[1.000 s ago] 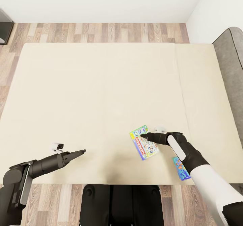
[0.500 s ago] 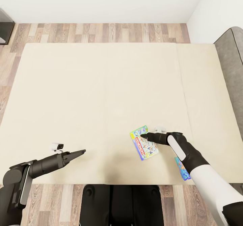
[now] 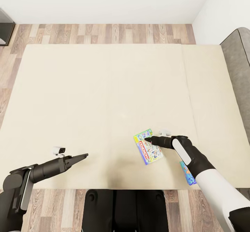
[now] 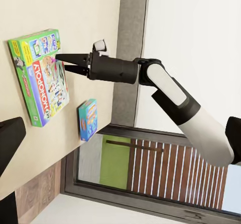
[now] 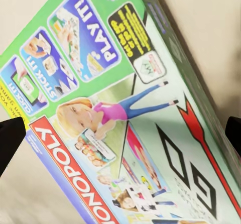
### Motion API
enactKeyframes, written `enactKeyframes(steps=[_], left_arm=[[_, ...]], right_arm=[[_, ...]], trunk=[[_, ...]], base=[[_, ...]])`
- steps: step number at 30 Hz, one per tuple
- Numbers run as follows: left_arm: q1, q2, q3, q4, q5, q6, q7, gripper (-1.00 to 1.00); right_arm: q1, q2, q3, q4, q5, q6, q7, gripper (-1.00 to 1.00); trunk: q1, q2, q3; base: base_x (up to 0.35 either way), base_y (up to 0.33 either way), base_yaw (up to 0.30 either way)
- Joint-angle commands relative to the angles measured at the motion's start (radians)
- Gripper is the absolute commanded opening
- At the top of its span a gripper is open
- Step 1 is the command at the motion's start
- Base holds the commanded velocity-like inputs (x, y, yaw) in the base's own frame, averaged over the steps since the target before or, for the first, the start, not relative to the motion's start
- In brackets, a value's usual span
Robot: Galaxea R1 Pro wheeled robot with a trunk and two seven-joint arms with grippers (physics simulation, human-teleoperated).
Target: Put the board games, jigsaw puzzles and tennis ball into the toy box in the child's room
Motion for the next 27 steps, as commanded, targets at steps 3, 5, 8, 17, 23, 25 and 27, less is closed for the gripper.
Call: enactKeyframes(steps=[3,5,8,17,23,25,27], left_arm=[[0.0,0.0,0.0,0.0,0.0,0.011,-0.004,1.0],[0.0,0.0,0.0,0.0,0.0,0.011,-0.004,1.0],[0.0,0.0,0.0,0.0,0.0,0.011,-0.004,1.0],[0.0,0.0,0.0,0.0,0.0,0.011,-0.004,1.0],[0.0,0.0,0.0,0.0,0.0,0.011,-0.004,1.0],[0.0,0.0,0.0,0.0,0.0,0.011,-0.004,1.0],[-0.001,0.0,0.0,0.0,0.0,0.011,-0.004,1.0]], right_arm=[[0.0,-0.001,0.002,-0.001,0.004,0.003,0.004,1.0],[0.0,-0.001,0.002,-0.001,0.004,0.003,0.004,1.0],[0.0,-0.001,0.002,-0.001,0.004,0.003,0.004,1.0],[0.0,-0.001,0.003,-0.001,0.004,0.003,0.004,1.0],[0.0,-0.001,0.003,-0.001,0.004,0.003,0.004,1.0],[0.0,-0.001,0.003,-0.001,0.003,0.003,0.004,1.0],[0.0,-0.001,0.002,-0.001,0.003,0.003,0.004,1.0]], trunk=[[0.001,-0.002,-0.001],[0.001,-0.002,-0.001],[0.001,-0.002,-0.001],[0.001,-0.002,-0.001],[0.001,-0.002,-0.001],[0.001,-0.002,-0.001],[0.001,-0.002,-0.001]], base=[[0.0,0.0,0.0],[0.0,0.0,0.0],[0.0,0.0,0.0],[0.0,0.036,0.0],[0.0,0.107,0.0],[0.0,0.115,0.0],[0.0,0.116,0.0]])
